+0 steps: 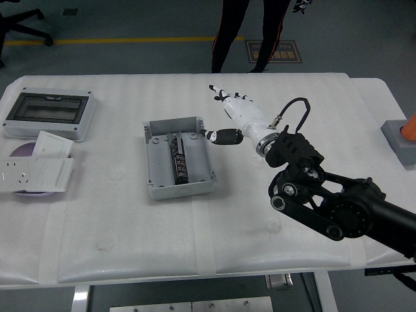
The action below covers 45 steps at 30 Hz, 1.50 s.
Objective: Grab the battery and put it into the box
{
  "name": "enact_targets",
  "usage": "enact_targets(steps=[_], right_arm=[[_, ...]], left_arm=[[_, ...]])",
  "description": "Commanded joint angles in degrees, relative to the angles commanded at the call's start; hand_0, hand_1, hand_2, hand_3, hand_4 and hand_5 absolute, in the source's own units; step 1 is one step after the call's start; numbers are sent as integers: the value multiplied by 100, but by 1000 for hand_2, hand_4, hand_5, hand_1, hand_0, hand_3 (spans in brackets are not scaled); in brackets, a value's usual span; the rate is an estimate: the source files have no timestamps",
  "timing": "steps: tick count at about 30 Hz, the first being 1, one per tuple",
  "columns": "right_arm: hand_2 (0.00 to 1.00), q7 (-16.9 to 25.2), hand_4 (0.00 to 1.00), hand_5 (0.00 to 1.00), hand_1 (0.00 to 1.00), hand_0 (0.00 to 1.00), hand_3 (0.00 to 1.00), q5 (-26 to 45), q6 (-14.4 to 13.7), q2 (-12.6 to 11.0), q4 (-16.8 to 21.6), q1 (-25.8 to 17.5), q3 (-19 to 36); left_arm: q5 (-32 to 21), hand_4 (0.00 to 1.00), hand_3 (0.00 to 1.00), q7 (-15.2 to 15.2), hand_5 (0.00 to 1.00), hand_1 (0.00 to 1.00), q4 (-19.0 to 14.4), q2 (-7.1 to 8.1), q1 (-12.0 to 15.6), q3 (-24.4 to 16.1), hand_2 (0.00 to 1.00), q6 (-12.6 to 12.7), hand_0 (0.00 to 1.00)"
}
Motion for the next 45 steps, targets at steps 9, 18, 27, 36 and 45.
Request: enact_targets(steps=[9, 18, 27, 36, 45], right_arm=[[797, 273, 791, 388, 767, 860, 911, 434, -104, -886, -68, -476, 1279], [789, 423, 796, 398, 753, 824, 891, 520, -111, -1260, 209, -1198, 2390], [780, 573, 798, 397, 743, 795, 881, 679, -143, -1303, 446, -1680, 2925], [765, 1355, 797, 399, 732, 785, 877, 1719, 29, -1007, 420, -1698, 2986], [759, 1558, 795, 385, 713, 688, 862, 2231, 239, -894, 360, -1796, 3097]], left_arm=[[-161, 466, 352, 208, 404, 607, -30, -34, 252, 79, 552, -17, 400], [-407, 465, 358, 327, 400, 607, -51, -155, 407, 294, 551, -35, 405], [-569, 466, 361, 390, 392, 606, -46, -218, 492, 384, 550, -54, 406], [-764, 467, 364, 420, 386, 606, -44, -266, 656, 477, 552, -60, 406], [-905, 466, 369, 402, 376, 606, -47, -286, 720, 544, 553, -59, 407]])
